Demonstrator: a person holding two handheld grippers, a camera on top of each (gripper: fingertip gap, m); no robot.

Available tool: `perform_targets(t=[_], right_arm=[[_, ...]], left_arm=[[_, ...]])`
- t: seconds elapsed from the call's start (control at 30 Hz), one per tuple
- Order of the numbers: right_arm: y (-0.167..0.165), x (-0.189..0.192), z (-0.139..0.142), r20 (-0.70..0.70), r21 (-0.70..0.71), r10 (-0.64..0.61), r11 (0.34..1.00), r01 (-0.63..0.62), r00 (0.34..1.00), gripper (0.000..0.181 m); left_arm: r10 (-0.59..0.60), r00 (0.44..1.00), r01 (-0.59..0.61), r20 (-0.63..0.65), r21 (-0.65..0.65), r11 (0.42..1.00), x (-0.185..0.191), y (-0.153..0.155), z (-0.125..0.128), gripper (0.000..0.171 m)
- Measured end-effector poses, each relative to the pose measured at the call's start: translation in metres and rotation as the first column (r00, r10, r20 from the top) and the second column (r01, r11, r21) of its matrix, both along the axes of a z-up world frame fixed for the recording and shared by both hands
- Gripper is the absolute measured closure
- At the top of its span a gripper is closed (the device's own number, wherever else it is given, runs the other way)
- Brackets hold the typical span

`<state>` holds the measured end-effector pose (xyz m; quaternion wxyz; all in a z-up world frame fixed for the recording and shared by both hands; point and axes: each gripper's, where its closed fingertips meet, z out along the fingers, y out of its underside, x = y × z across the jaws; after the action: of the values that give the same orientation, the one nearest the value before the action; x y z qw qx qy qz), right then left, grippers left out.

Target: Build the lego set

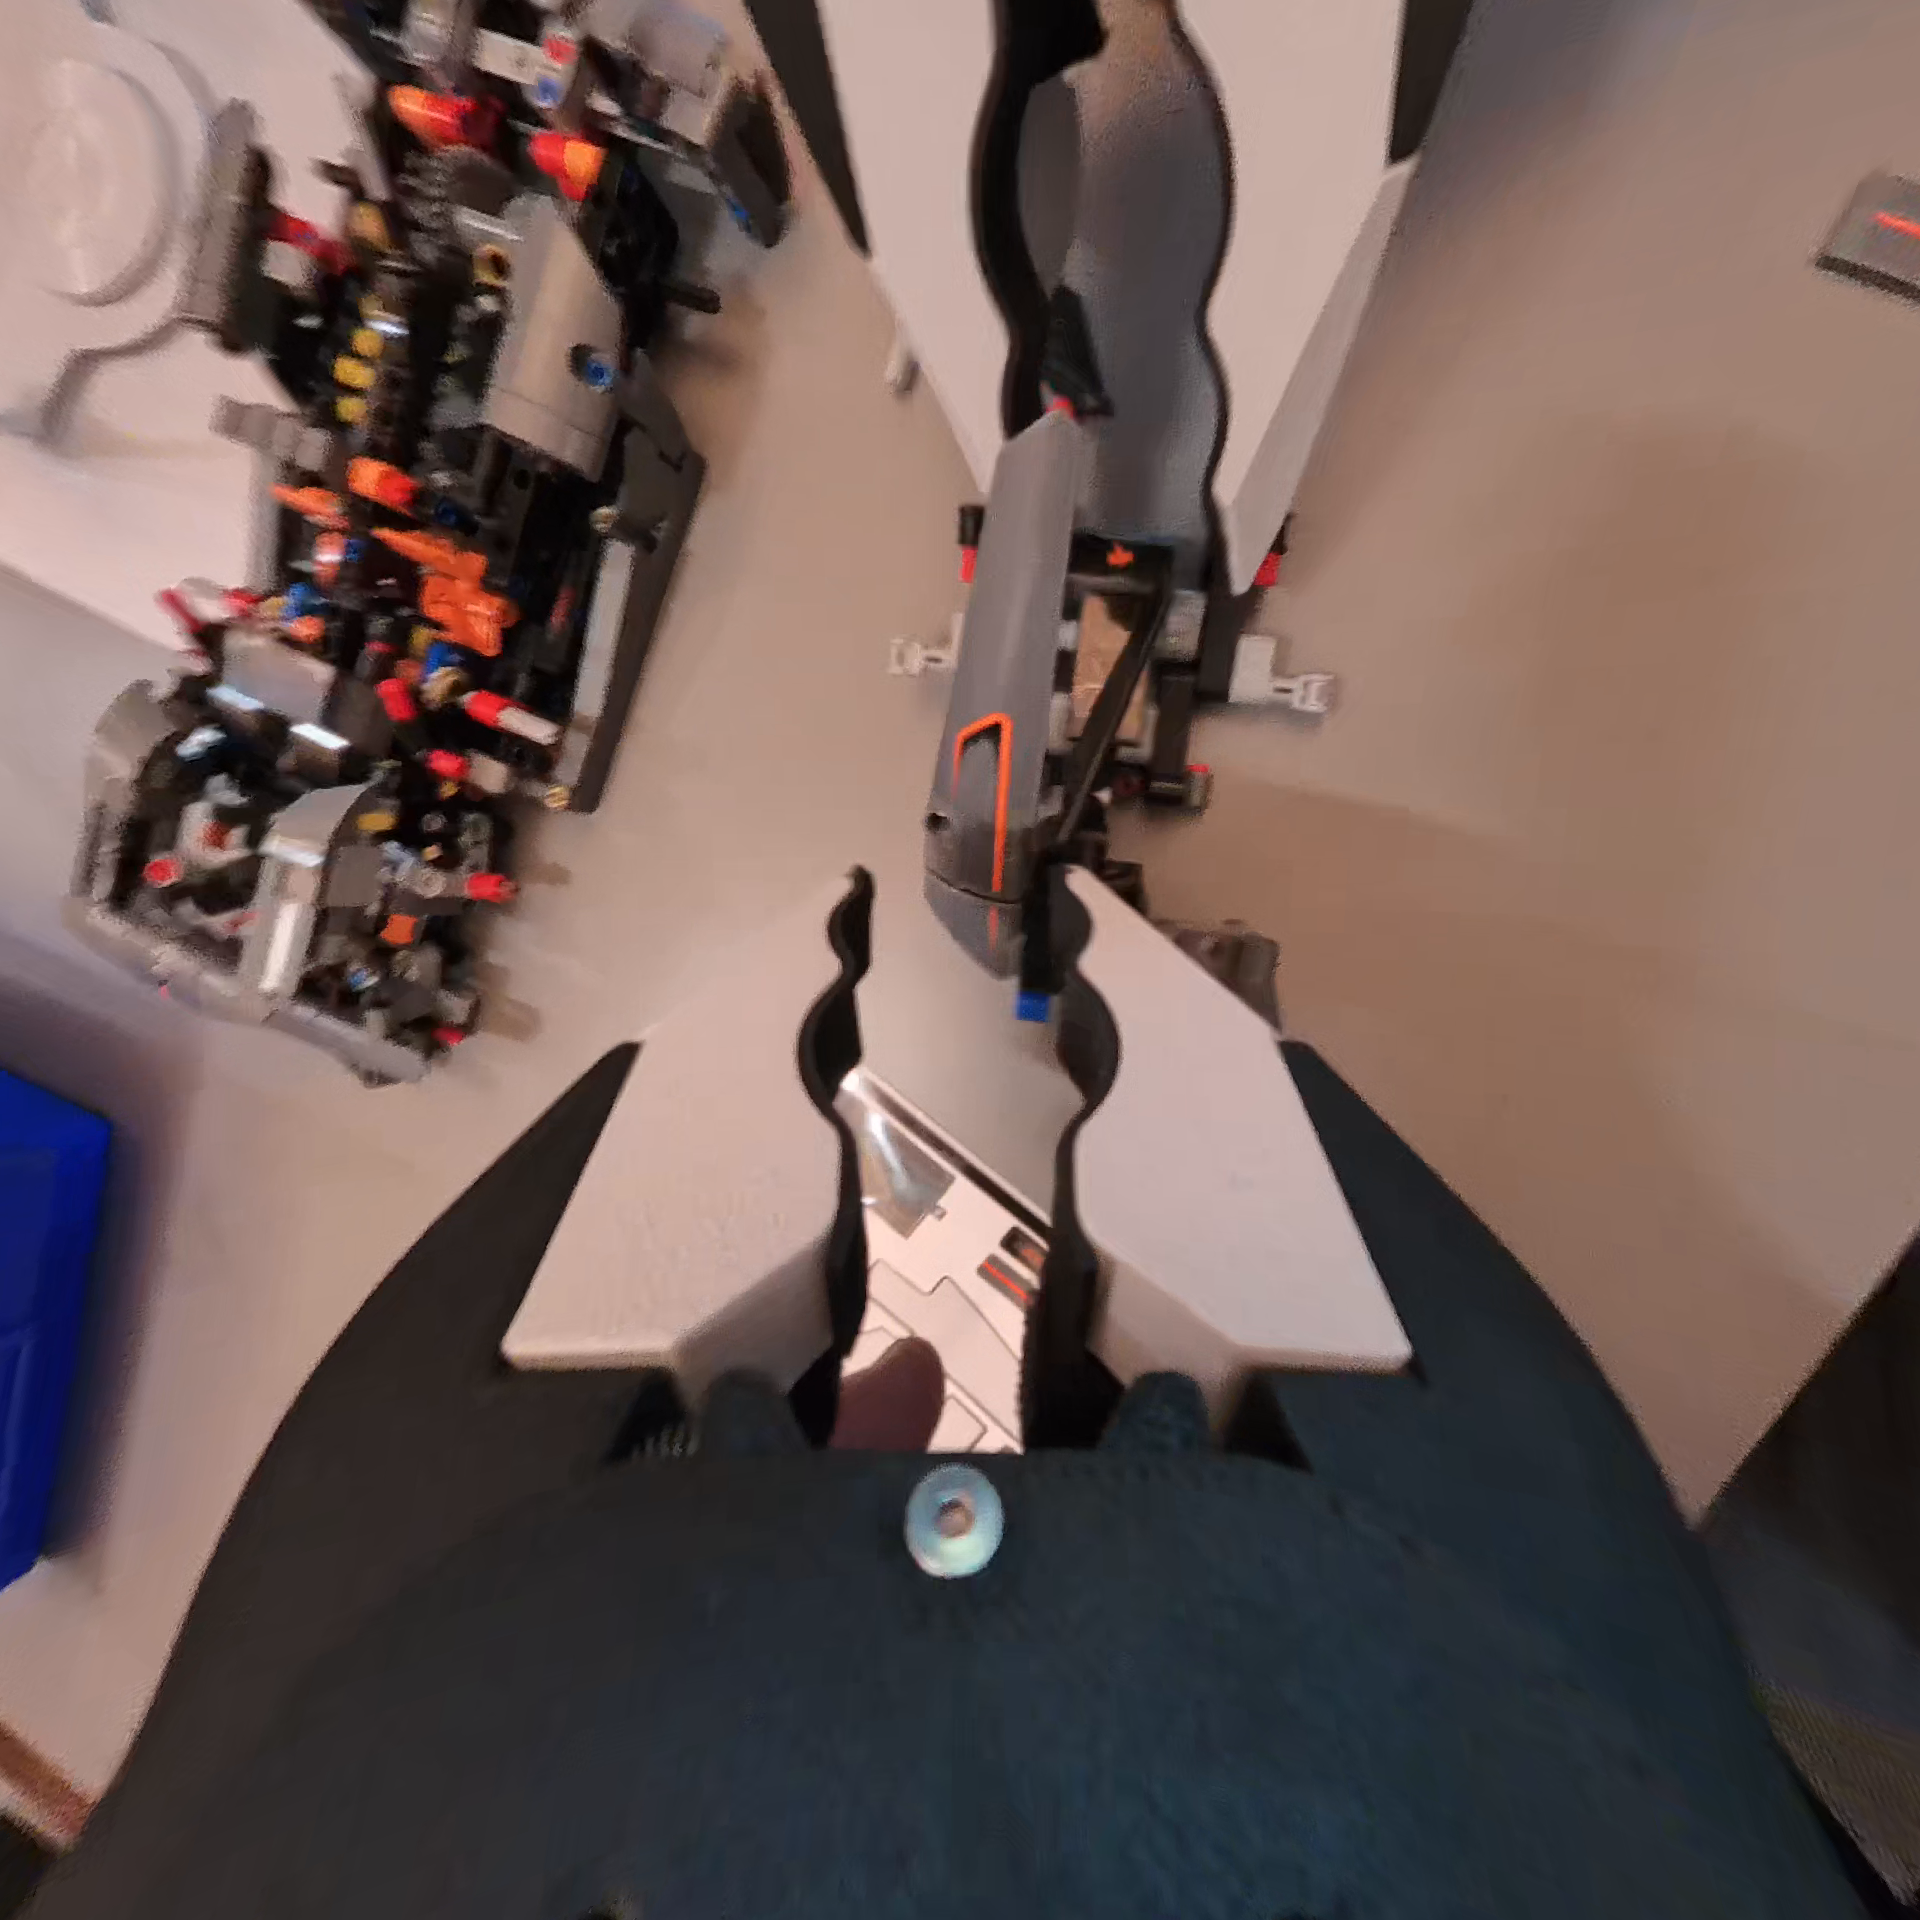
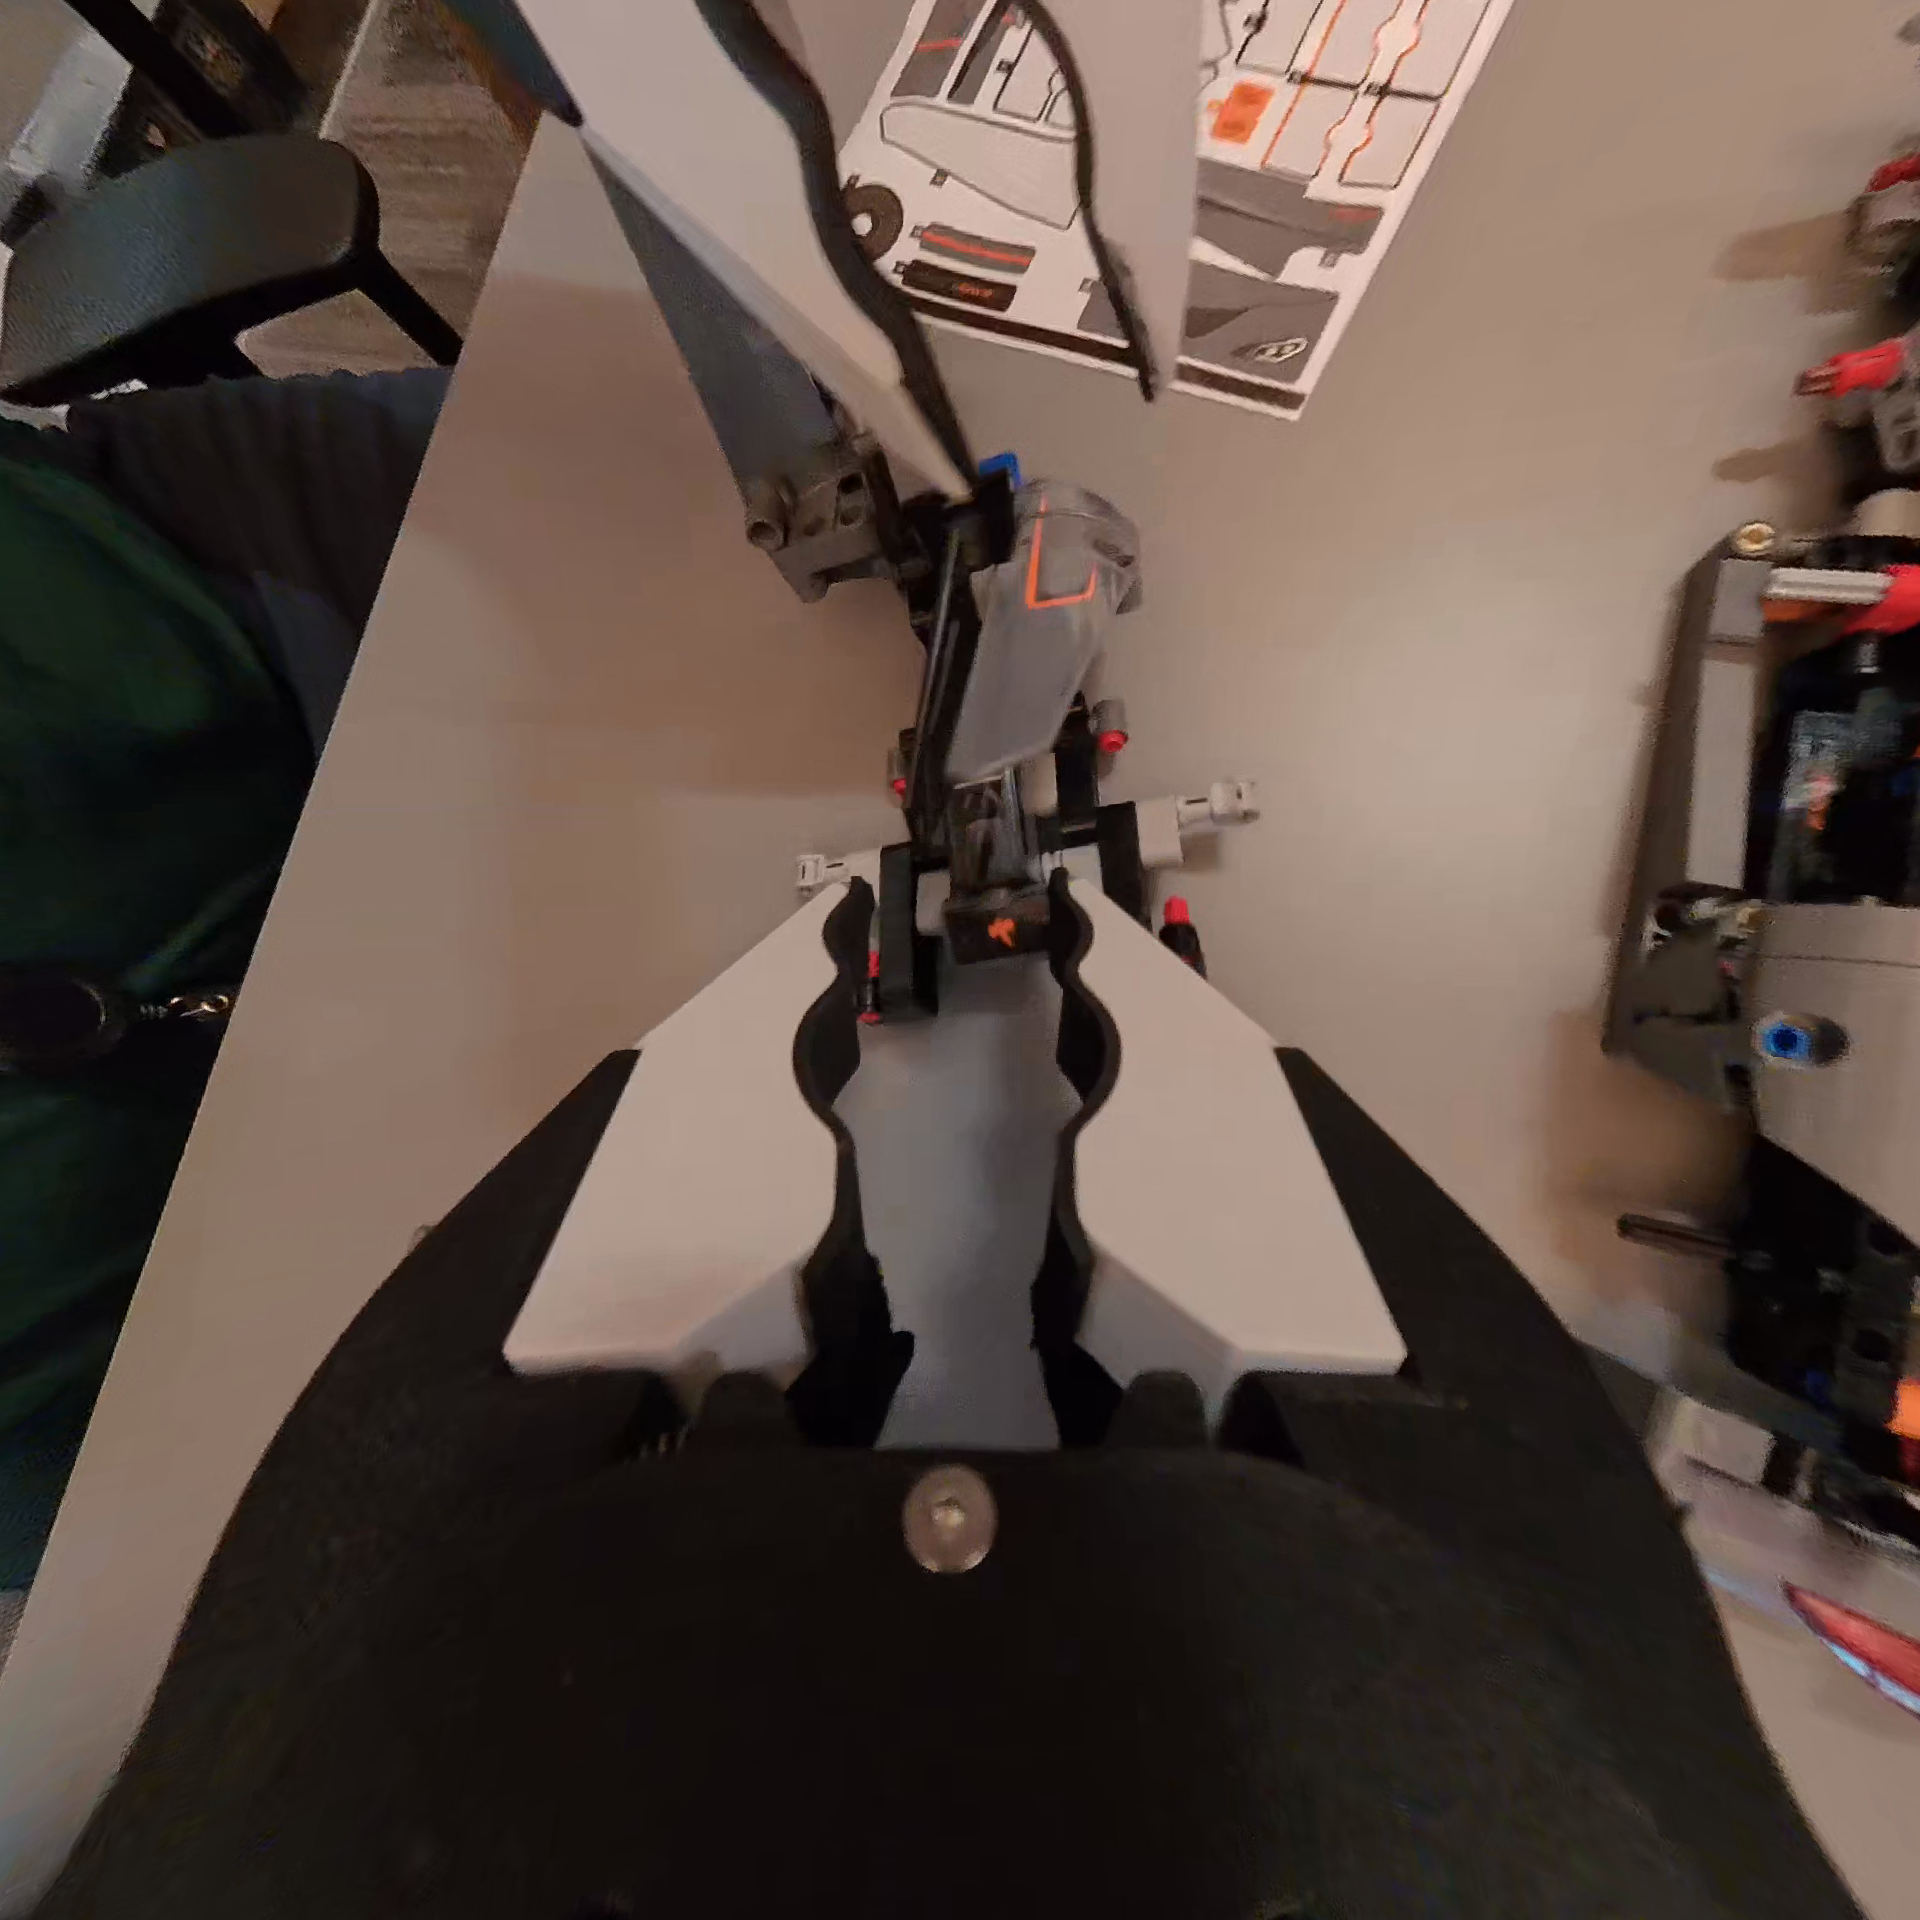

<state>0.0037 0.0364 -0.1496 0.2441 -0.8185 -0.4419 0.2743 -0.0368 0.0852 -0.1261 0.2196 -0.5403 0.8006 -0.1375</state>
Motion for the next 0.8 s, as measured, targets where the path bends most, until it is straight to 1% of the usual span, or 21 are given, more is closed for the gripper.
perform_targets(t=[0.03, 0.17, 0.27, 0.33, 0.37, 0.43, 0.5, 0.53, 0.57, 0.63, 0.67, 0.73, 0.8], right_arm=[[0.0, 0.002, 0.004, -0.004, 0.012, -0.001, 1.0, 0.001, 1.0, 0.148], [0.006, 0.004, 0.024, -0.038, 0.079, -0.021, 0.997, 0.024, 0.999, 0.148], [0.015, 0.004, 0.031, -0.031, 0.179, -0.038, 0.983, 0.043, 0.999, 0.15], [0.014, 0.0, 0.029, -0.017, 0.199, -0.013, 0.98, 0.017, 1.0, 0.153], [0.015, 0.0, 0.025, 0.005, 0.195, -0.019, 0.981, 0.018, 1.0, 0.153], [0.011, -0.002, 0.021, 0.003, 0.173, 0.001, 0.985, -0.001, 1.0, 0.152], [0.012, -0.002, 0.018, 0.01, 0.16, -0.007, 0.987, 0.005, 1.0, 0.149], [0.013, -0.002, 0.019, 0.004, 0.172, -0.011, 0.985, 0.01, 1.0, 0.149], [0.017, -0.002, 0.023, -0.014, 0.194, -0.024, 0.981, 0.026, 1.0, 0.149], [0.02, -0.005, 0.028, -0.042, 0.206, -0.039, 0.977, 0.047, 0.998, 0.147], [0.02, -0.006, 0.027, -0.035, 0.206, -0.038, 0.977, 0.045, 0.999, 0.148], [0.02, -0.005, 0.019, 0.006, 0.211, -0.038, 0.977, 0.036, 0.999, 0.152], [0.016, -0.009, 0.01, 0.03, 0.168, -0.021, 0.986, 0.016, 0.999, 0.153]], left_arm=[[0.022, 0.999, -0.022, 0.026, 0.028, 0.999, 0.0, 0.003, 0.004, 0.149], [0.05, 0.996, -0.056, 0.073, 0.08, 0.995, -0.009, 0.006, 0.014, 0.148], [0.107, 0.984, -0.117, 0.142, 0.061, 0.991, -0.017, 0.002, 0.028, 0.145], [0.156, 0.969, -0.167, 0.193, 0.042, 0.985, -0.025, -0.005, 0.036, 0.144], [0.188, 0.959, -0.2, 0.214, 0.038, 0.979, -0.031, -0.008, 0.039, 0.143], [0.265, 0.93, -0.272, 0.253, -0.009, 0.962, -0.04, -0.016, 0.042, 0.14], [0.338, 0.895, -0.325, 0.29, -0.094, 0.941, -0.044, -0.029, 0.039, 0.131], [0.391, 0.873, -0.368, 0.291, -0.132, 0.92, -0.045, -0.033, 0.034, 0.13], [0.455, 0.843, -0.431, 0.288, -0.145, 0.89, -0.048, -0.03, 0.028, 0.13], [0.517, 0.803, -0.484, 0.296, -0.183, 0.856, -0.05, -0.033, 0.019, 0.126], [0.545, 0.78, -0.503, 0.306, -0.212, 0.838, -0.05, -0.034, 0.017, 0.126], [0.585, 0.754, -0.515, 0.298, -0.285, 0.809, -0.05, -0.038, 0.013, 0.129], [0.612, 0.746, -0.524, 0.262, -0.336, 0.783, -0.045, -0.043, 0.002, 0.139]])
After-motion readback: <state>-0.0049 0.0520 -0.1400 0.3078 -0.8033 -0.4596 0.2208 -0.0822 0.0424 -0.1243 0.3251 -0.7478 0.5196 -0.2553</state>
